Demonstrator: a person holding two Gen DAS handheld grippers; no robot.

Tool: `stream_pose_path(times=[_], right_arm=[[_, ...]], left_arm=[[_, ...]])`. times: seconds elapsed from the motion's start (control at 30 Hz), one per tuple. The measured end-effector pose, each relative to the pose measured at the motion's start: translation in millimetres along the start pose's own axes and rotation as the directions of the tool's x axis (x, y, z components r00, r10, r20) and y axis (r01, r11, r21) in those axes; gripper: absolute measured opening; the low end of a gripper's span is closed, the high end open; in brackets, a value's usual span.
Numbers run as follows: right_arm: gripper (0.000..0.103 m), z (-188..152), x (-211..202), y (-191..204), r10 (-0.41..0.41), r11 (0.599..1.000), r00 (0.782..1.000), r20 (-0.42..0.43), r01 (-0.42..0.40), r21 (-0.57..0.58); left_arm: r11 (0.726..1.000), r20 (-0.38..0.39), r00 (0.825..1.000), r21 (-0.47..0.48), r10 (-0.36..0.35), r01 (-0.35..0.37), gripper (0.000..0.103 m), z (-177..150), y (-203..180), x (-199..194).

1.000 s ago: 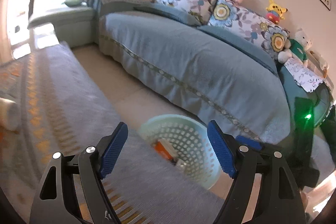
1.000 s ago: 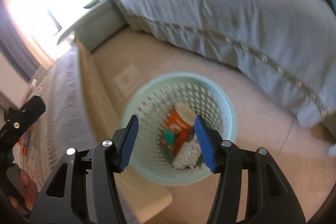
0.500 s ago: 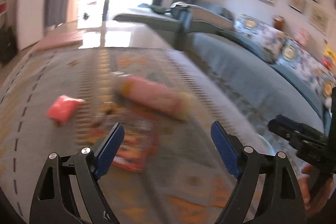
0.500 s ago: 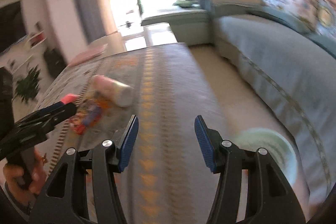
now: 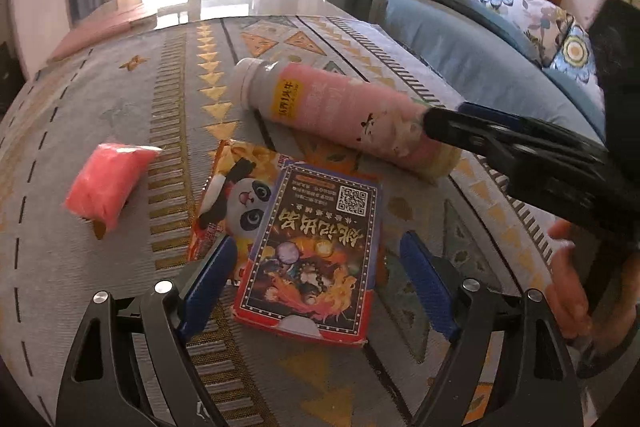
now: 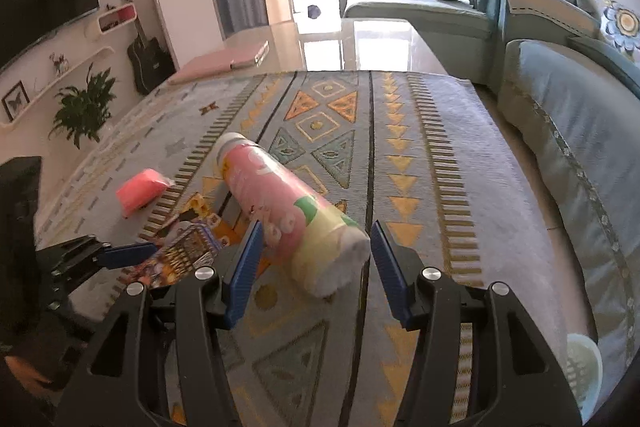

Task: Collect trash
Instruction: 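Grasp the snack box with the left tool while the right tool grasps the pink bottle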

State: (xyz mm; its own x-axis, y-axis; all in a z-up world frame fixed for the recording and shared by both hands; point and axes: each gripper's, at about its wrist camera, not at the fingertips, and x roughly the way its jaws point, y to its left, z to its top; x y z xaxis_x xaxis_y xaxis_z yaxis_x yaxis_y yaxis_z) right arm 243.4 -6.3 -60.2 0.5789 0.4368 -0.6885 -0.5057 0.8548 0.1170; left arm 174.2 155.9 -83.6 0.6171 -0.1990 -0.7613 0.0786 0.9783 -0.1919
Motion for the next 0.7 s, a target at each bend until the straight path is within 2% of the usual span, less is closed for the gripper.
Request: stream_pose_path(times=[0.13, 0.2, 0.27, 0.37, 0.57, 0.7], right_arm=[[0.061, -1, 20, -3, -0.003, 1.0, 0.999, -0.043, 0.004, 0.01], [0.062, -2, 22, -1, 0.016, 1.0, 0.998, -0.063, -0.015, 0.006], [0.056, -4, 22, 1, 0.036, 0.999, 0.996, -0.082, -0.035, 0.012], [0.051, -12, 14, 8, 0.049, 0.999, 0.994, -0.095, -0.048, 0.006], [0.049, -34, -11, 34, 0.011, 0.999, 0.996, -0.092, -0.014, -0.03], [0.049, -66, -49, 41, -0.01, 1.0, 0.995, -0.103, 0.008, -0.021]], left_arm=[[0.998, -0.003, 0.998, 0.037, 0.055, -0.055, 0.062, -5, -8, 4], [0.998, -0.004, 0.999, 0.045, 0.051, -0.051, 0.061, -8, -9, 2], [0.997, -0.006, 0.998, 0.049, 0.057, -0.056, 0.06, -13, -8, -2], [0.999, -0.012, 0.999, 0.023, 0.05, -0.05, 0.06, -19, -3, -8], [0.996, 0.026, 0.998, -0.066, 0.061, -0.059, 0.059, -44, 18, -41], [0.993, 0.052, 0.996, -0.103, 0.068, -0.062, 0.058, -63, 28, -62]])
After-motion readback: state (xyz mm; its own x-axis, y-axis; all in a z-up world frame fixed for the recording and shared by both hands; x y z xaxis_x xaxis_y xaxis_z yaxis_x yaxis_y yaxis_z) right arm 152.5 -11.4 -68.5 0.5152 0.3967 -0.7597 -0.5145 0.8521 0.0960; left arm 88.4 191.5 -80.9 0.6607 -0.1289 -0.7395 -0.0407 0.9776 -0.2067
